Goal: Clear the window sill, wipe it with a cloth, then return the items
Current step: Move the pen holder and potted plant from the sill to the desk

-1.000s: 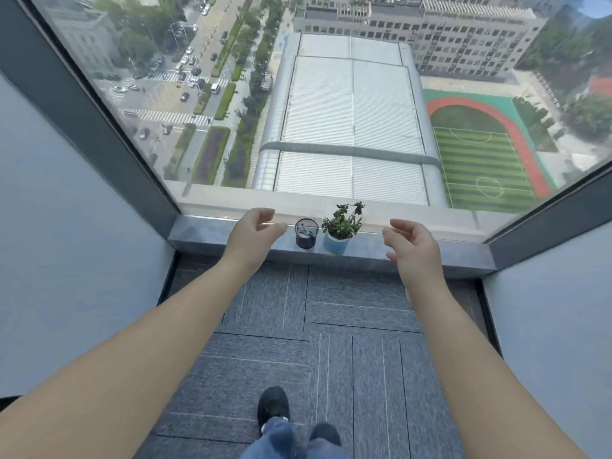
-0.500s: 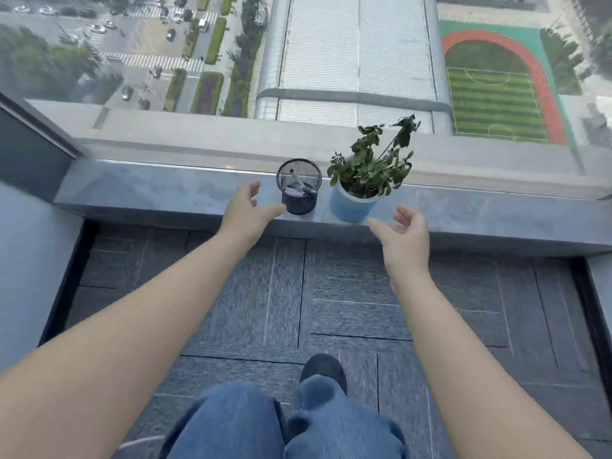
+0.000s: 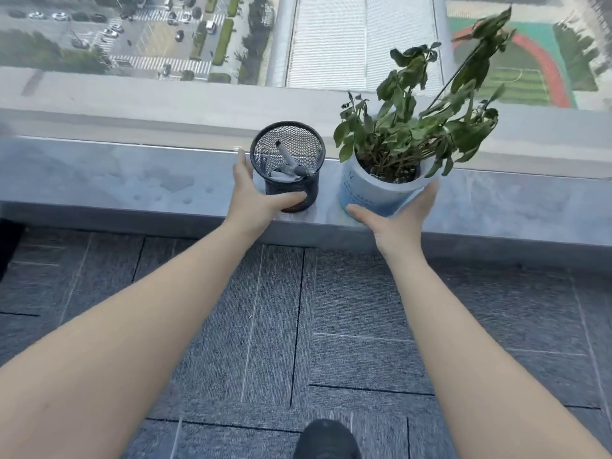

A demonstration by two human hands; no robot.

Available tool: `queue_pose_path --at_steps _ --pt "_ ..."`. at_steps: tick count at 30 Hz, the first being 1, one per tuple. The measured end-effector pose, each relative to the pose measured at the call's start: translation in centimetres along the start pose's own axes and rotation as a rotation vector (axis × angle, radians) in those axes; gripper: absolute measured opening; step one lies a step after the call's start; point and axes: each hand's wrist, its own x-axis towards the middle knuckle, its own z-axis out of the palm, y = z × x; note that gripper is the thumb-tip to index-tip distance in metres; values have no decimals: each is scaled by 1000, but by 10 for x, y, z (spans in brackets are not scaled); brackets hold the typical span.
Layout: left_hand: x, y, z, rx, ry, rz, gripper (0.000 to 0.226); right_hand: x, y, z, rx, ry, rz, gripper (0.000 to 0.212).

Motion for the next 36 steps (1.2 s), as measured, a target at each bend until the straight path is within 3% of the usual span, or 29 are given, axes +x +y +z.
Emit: queue_pose_path --at_steps 5,10,15,23,29,36 --pt "13 -10 14 -54 60 85 107 10 9 9 11 17 -65 137" --pt "24 -14 19 -23 99 113 94 22 18 10 37 60 -102 107" --pt "23 -10 18 28 160 132 104 23 16 11 37 89 -101 91" --pt "-1 -20 -4 77 136 88 99 8 15 20 58 82 -152 87" --pt "-9 -20 -17 29 143 89 101 2 17 30 68 113 -138 97" --pt "-17 -11 -31 4 156 100 99 -11 1 28 70 126 -115 90"
